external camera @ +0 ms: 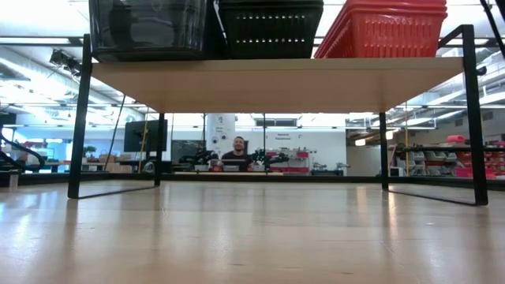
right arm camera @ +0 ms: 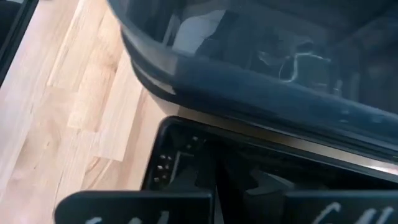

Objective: Stack baskets on shelf by color
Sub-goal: Adjust the bins on the shelf

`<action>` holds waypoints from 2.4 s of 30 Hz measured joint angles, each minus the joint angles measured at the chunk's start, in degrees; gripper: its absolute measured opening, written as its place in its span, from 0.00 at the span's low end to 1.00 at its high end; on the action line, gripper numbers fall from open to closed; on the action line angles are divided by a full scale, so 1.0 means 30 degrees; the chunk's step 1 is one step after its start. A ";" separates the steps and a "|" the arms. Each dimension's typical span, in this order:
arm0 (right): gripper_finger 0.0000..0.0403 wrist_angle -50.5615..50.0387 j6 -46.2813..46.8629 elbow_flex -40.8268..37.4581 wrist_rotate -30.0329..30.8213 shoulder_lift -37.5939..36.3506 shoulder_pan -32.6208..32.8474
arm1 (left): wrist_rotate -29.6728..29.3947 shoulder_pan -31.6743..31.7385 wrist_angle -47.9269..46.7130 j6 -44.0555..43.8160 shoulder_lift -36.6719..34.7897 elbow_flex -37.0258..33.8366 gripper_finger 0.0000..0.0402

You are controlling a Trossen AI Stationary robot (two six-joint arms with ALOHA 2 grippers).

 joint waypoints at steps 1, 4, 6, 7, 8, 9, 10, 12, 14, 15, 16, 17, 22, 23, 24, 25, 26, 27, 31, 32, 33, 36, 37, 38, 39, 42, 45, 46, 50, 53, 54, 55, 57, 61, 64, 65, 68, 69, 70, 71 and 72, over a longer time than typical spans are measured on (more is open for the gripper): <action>0.02 -0.0228 -0.0004 0.0270 0.0018 0.0000 -0.0004 | -0.0063 -0.0007 -0.0042 0.0056 0.0000 0.0000 0.29; 0.02 -0.1384 0.0156 0.1448 0.0008 -0.0029 0.0012 | -0.0485 -0.0014 -0.0709 0.0068 0.0005 0.0000 0.29; 0.02 -0.2691 0.0568 0.2569 0.0015 -0.0029 0.0054 | -0.0900 -0.0011 -0.1313 -0.0025 0.0007 0.0000 0.29; 0.02 -0.3253 0.0813 0.3092 0.0016 -0.0065 0.0075 | -0.1100 -0.0012 -0.1572 -0.0119 0.0005 0.0000 0.29; 0.02 -0.3978 0.1088 0.3619 0.0016 -0.0078 0.0076 | -0.1232 -0.0007 -0.1778 -0.0284 0.0006 0.0000 0.29; 0.02 -0.4998 0.1388 0.4165 0.0054 -0.0080 0.0084 | -0.1327 -0.0007 -0.1997 -0.0497 0.0000 0.0000 0.29; 0.02 -0.6156 0.1845 0.4676 0.0238 -0.0080 0.0091 | -0.1379 -0.0007 -0.2121 -0.0595 0.0000 0.0000 0.29; 0.02 -0.8430 0.2851 0.5642 0.1003 -0.0080 0.0091 | -0.1413 -0.0014 -0.2228 -0.0724 0.0003 0.0000 0.29; 0.02 -1.0756 0.3916 0.6386 0.2008 -0.0087 0.0084 | -0.1420 -0.0095 -0.2433 -0.0922 0.0007 0.0000 0.29; 0.02 -1.1531 0.4526 0.6648 0.2478 -0.0091 0.0084 | -0.1434 -0.0135 -0.2450 -0.0965 0.0007 0.0000 0.29; 0.02 -1.1285 0.4959 0.6660 0.2617 -0.0208 0.0084 | -0.1518 -0.0194 -0.2480 -0.0993 0.0007 0.0000 0.29; 0.02 -1.0988 0.5181 0.6530 0.2372 -0.0447 0.0084 | -0.1637 -0.0268 -0.2518 -0.1018 0.0007 0.0000 0.29; 0.02 -1.1154 0.7024 0.6182 0.1159 -0.0823 0.0164 | -0.1897 -0.0521 -0.2604 -0.1109 0.0015 -0.0197 0.29; 0.02 -1.1225 0.7517 0.5972 0.1165 -0.0831 0.0192 | -0.1914 -0.0569 -0.2668 -0.1193 0.0015 -0.0226 0.29; 0.02 -1.1289 0.8046 0.5843 0.1172 -0.0833 0.0200 | -0.1945 -0.0646 -0.2832 -0.1333 0.0015 -0.0226 0.29; 0.02 -1.1187 0.8403 0.5686 0.1349 -0.0891 0.0200 | -0.2013 -0.0716 -0.2958 -0.1495 0.0007 -0.0226 0.29; 0.02 -1.1188 0.8568 0.5481 0.1683 -0.0980 0.0200 | -0.2072 -0.0736 -0.2950 -0.1553 0.0000 -0.0226 0.29; 0.02 -1.1320 0.8678 0.5344 0.2088 -0.1005 0.0200 | -0.2138 -0.0736 -0.2963 -0.1582 0.0003 -0.0226 0.29; 0.02 -1.1241 0.9240 0.5050 0.2782 -0.0960 0.0164 | -0.2141 -0.0739 -0.2979 -0.1589 0.0007 -0.0226 0.29; 0.02 -1.1226 0.9194 0.4975 0.2719 -0.0962 0.0086 | -0.2141 -0.0739 -0.2990 -0.1587 0.0007 -0.0226 0.29; 0.02 -1.1240 0.9056 0.4897 0.2689 -0.0962 0.0040 | -0.2141 -0.0738 -0.3022 -0.1586 0.0007 -0.0226 0.29; 0.02 -1.1224 0.8161 0.4570 0.2537 -0.1097 0.0010 | -0.2202 -0.0848 -0.3416 -0.1603 0.0007 -0.0226 0.29; 0.02 -1.1249 0.7744 0.4479 0.2455 -0.1202 0.0003 | -0.2333 -0.0923 -0.3485 -0.1623 0.0007 -0.0226 0.29; 0.02 -1.1181 0.7340 0.4293 0.2397 -0.1412 0.0011 | -0.2472 -0.1016 -0.3435 -0.1669 0.0007 -0.0226 0.29; 0.02 -1.1190 0.7034 0.4010 0.2355 -0.1646 0.0018 | -0.2567 -0.1131 -0.3454 -0.1697 0.0007 -0.0226 0.29; 0.02 -1.1181 0.6343 0.3015 0.2277 -0.2616 -0.0096 | -0.2644 -0.1414 -0.3453 -0.1735 0.0007 -0.0226 0.29; 0.02 -1.1245 0.6202 0.1664 0.2039 -0.4027 -0.0272 | -0.2647 -0.1710 -0.3446 -0.1784 0.0007 -0.0226 0.29; 0.02 -1.1197 0.6288 0.1131 0.1979 -0.4535 -0.0288 | -0.2705 -0.1809 -0.3453 -0.1883 0.0007 -0.0226 0.29; 0.02 -1.1234 0.7497 -0.1183 0.1260 -0.6223 -0.0040 | -0.2786 -0.1985 -0.3449 -0.1972 0.0007 -0.0226 0.29; 0.02 -1.1214 0.8420 -0.3102 0.1014 -0.7174 0.0321 | -0.3029 -0.1981 -0.3446 -0.2025 0.0007 -0.0226 0.29; 0.02 -1.1226 0.8696 -0.3729 0.1011 -0.7378 0.0441 | -0.3143 -0.1981 -0.3446 -0.2084 0.0007 -0.0226 0.29; 0.02 -1.1151 0.8906 -0.4258 0.0987 -0.7505 0.0533 | -0.3216 -0.1981 -0.3446 -0.2092 0.0007 -0.0226 0.29; 0.02 -1.0782 0.9117 -0.5231 0.0849 -0.7628 0.0715 | -0.3270 -0.1981 -0.3446 -0.2111 0.0007 -0.0226 0.29; 0.02 -0.9334 0.9035 -0.6296 0.0381 -0.7589 0.1015 | -0.3270 -0.1981 -0.3446 -0.2407 0.0024 -0.0226 0.29; 0.02 -0.8323 0.8674 -0.6480 0.0013 -0.7487 0.1152 | -0.3263 -0.1995 -0.3446 -0.2654 0.0051 -0.0226 0.29; 0.02 -0.8100 0.8652 -0.6491 -0.0005 -0.7461 0.1169 | -0.3251 -0.2037 -0.3446 -0.2703 0.0051 -0.0226 0.29; 0.02 -0.7684 0.8737 -0.6491 -0.0014 -0.7404 0.1231 | -0.3256 -0.2236 -0.3446 -0.2868 0.0051 -0.0226 0.29; 0.02 -0.7690 0.8805 -0.6491 -0.0014 -0.7395 0.1272 | -0.3256 -0.2312 -0.3446 -0.2943 0.0051 -0.0226 0.29; 0.02 -0.7633 0.8877 -0.6486 -0.0107 -0.7352 0.1305 | -0.3256 -0.2381 -0.3446 -0.2977 0.0051 -0.0226 0.29; 0.02 -0.7579 0.8907 -0.6483 -0.0341 -0.7308 0.1326 | -0.3256 -0.2466 -0.3446 -0.3010 0.0051 -0.0226 0.29; 0.02 -0.7568 0.8949 -0.6491 -0.0584 -0.7258 0.1369 | -0.3262 -0.2538 -0.3446 -0.3017 0.0051 -0.0226 0.29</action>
